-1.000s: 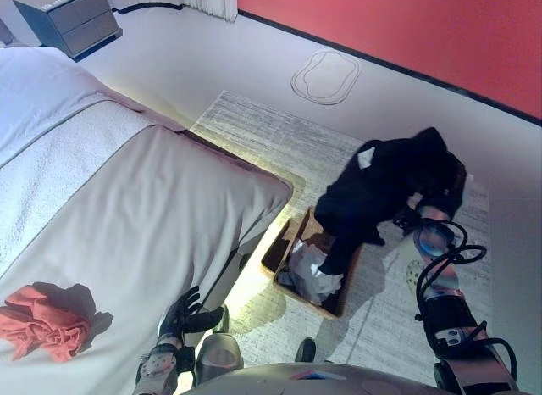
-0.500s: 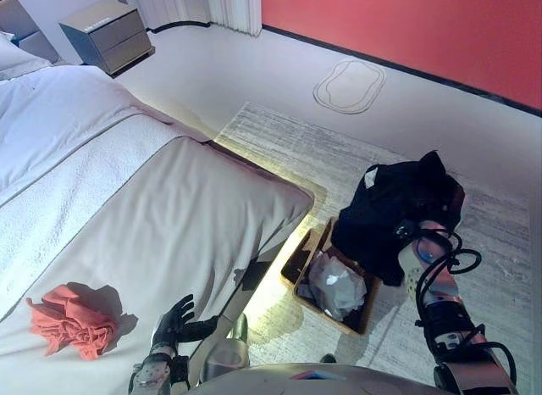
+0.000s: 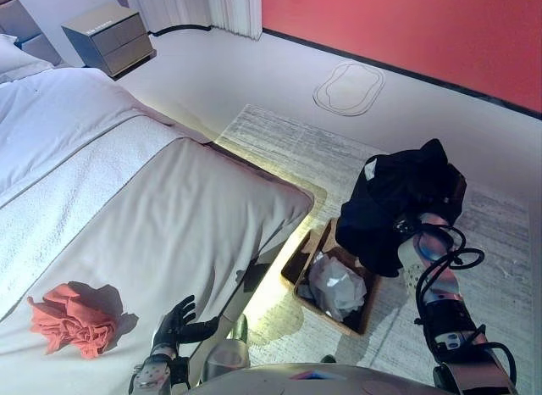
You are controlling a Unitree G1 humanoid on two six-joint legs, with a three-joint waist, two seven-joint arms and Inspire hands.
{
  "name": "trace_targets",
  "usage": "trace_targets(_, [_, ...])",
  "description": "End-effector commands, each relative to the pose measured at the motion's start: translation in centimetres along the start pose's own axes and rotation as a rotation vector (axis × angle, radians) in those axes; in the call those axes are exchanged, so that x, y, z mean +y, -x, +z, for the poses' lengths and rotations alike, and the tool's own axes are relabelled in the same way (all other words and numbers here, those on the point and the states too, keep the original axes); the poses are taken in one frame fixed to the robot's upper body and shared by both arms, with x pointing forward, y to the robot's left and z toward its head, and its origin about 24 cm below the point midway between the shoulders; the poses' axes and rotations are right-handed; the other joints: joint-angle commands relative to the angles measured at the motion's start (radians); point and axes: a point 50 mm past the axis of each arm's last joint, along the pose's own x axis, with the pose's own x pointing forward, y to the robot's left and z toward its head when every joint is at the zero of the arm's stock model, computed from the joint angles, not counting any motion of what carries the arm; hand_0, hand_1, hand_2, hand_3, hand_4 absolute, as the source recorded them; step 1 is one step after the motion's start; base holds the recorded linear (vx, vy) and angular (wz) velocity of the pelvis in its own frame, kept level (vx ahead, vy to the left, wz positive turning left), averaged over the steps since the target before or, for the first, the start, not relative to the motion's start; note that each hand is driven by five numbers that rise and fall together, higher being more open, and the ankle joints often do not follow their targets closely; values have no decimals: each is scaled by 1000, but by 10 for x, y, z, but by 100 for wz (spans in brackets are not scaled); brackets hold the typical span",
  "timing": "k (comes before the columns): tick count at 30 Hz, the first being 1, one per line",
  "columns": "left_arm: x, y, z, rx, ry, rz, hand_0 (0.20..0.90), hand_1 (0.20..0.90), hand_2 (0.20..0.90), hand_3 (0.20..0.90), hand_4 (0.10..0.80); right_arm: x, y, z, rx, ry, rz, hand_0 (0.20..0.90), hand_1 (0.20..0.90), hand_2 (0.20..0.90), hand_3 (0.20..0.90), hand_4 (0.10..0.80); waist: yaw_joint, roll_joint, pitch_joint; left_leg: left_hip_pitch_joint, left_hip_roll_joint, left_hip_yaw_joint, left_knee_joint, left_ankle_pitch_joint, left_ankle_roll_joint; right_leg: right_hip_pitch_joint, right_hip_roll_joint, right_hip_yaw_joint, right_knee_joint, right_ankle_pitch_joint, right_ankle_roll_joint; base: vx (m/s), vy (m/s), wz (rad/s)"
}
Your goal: Pick up the clothes from the bed and place them into the basket
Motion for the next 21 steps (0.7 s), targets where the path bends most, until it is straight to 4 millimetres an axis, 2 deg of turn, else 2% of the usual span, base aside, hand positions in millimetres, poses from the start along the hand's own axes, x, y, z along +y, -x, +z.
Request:
trace_targets(1, [5,-8,22,-88,-59,-6,900,900,900,900,800,18,-15,99,-456,-165,79,300,300,300,200,100,17,-13,-57,1,-8,-3,18,-78,0,14,-18,-65,86,-42,10,0,0,0])
trace_targets(6, [9,-7,19,-80,-63,5,900,900,900,900,800,20,-11,114,-553,-181,121,300,300,300,200,100,15,-14,-60,9,-10,-6,14,-81,1,15,-16,-66,83,-39,12,0,0,0])
trace_targets(11, [9,-8,22,-82,-60,0,900,900,900,900,800,29,3,136,-692,-201,179,300,300,300,200,100,9,-16,-61,16,-13,-6,10,-86,5,12,-15,-64,84,-38,14,0,0,0])
trace_targets(19, [7,-6,18,-77,-55,1,900,900,900,900,800,26,7,146,-738,-222,182,300,300,300,200,100,5,-17,-66,21,-15,-3,4,-90,6,13,-12,-64,75,-36,16,0,0,0])
trace_targets(21, [8,-6,18,-75,-59,1,900,900,900,900,800,24,6,143,-716,-218,179,300,300,300,200,100,2,-18,-67,22,-16,-2,4,-91,7,11,-12,-63,76,-35,17,0,0,0])
